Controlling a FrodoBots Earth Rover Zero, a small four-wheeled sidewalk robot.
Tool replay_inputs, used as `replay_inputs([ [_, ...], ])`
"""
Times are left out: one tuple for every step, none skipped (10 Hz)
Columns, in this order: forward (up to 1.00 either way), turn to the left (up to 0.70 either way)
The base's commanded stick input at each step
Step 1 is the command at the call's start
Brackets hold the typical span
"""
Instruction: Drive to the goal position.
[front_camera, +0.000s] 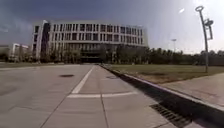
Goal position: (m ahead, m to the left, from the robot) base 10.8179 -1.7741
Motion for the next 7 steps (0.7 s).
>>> replay_inputs([
  [0.7, 0.0],
  [0.7, 0.0],
  [0.7, 0.0],
  [0.7, 0.0],
  [0.7, -0.23],
  [0.7, -0.35],
  [0.7, -0.35],
])
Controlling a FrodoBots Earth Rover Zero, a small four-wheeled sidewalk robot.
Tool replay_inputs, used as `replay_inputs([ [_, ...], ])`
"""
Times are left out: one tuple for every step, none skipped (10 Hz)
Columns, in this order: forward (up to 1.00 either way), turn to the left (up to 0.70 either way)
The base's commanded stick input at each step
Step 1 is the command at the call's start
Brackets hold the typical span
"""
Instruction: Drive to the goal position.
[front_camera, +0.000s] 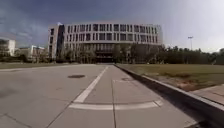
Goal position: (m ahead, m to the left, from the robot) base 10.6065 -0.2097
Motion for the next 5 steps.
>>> replay_inputs([
  [0.7, -0.35],
  [0.7, -0.22],
  [0.7, 0.0],
  [0.7, 0.0],
  [0.7, 0.0],
])
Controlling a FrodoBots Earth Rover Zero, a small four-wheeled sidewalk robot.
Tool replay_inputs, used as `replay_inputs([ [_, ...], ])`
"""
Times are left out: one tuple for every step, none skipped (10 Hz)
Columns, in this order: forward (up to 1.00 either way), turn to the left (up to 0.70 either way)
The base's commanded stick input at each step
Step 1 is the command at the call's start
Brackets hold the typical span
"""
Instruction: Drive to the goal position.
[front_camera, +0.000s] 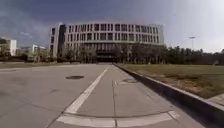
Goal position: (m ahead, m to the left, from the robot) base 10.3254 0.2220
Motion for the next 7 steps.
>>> replay_inputs([
  [0.7, 0.0],
  [0.7, 0.0],
  [0.7, 0.0],
  [0.7, 0.0],
  [0.7, 0.0],
  [0.7, 0.0],
  [0.7, 0.0],
])
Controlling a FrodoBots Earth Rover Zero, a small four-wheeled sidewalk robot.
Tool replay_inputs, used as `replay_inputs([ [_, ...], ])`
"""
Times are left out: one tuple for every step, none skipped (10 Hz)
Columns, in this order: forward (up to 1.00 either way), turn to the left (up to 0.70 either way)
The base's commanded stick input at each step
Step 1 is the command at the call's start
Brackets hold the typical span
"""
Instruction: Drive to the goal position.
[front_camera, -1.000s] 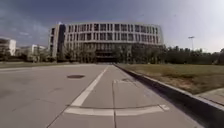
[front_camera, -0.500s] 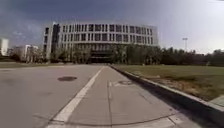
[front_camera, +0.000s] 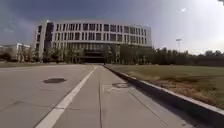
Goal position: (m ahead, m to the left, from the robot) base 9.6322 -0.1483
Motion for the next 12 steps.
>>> replay_inputs([
  [0.7, 0.0],
  [0.7, 0.0],
  [0.7, 0.0],
  [0.7, 0.0],
  [0.7, 0.06],
  [0.7, 0.33],
  [0.7, 0.34],
  [0.7, 0.0],
  [0.7, 0.0],
  [0.7, 0.0],
  [0.7, 0.0],
  [0.7, 0.0],
])
